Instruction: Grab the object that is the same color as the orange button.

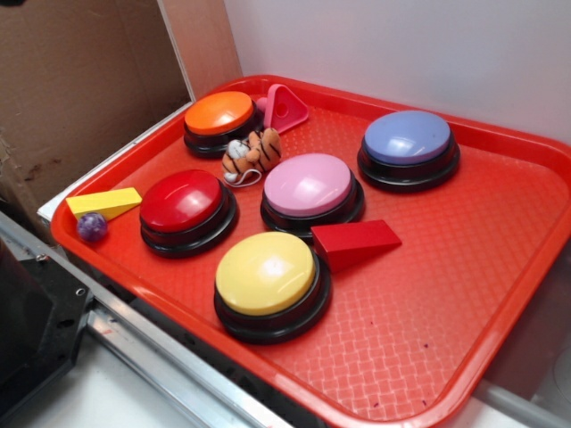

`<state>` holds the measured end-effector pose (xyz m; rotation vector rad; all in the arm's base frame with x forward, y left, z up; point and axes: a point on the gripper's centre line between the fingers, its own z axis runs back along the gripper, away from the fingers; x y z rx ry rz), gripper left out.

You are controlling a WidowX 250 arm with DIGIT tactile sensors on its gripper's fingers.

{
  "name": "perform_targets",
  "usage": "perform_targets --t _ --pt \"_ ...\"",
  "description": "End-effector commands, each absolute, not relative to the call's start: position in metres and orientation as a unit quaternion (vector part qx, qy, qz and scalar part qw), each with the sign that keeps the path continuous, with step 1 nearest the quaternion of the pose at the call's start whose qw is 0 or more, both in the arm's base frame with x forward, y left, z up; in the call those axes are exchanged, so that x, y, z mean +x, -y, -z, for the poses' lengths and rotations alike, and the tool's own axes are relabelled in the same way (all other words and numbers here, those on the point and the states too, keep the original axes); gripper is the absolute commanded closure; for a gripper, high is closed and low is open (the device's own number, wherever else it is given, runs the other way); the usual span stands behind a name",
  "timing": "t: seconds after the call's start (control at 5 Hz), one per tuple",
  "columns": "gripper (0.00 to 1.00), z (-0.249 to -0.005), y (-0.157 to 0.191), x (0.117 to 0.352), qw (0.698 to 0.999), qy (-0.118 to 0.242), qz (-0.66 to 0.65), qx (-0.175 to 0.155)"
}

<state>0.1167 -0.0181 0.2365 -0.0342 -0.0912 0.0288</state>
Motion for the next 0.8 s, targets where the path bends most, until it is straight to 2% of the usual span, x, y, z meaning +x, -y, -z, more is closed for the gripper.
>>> perform_targets --t 0.0,0.2,0.6 --pt "0.0 -0.236 0.018 0.117 0.999 0.046 -0.014 -0.017" --pt "0.0 -0.223 0.015 0.137 0.997 0.033 -0.07 -0.019" --pt "0.0 -0.205 0.005 0.168 0.98 0.062 -0.183 -0.036"
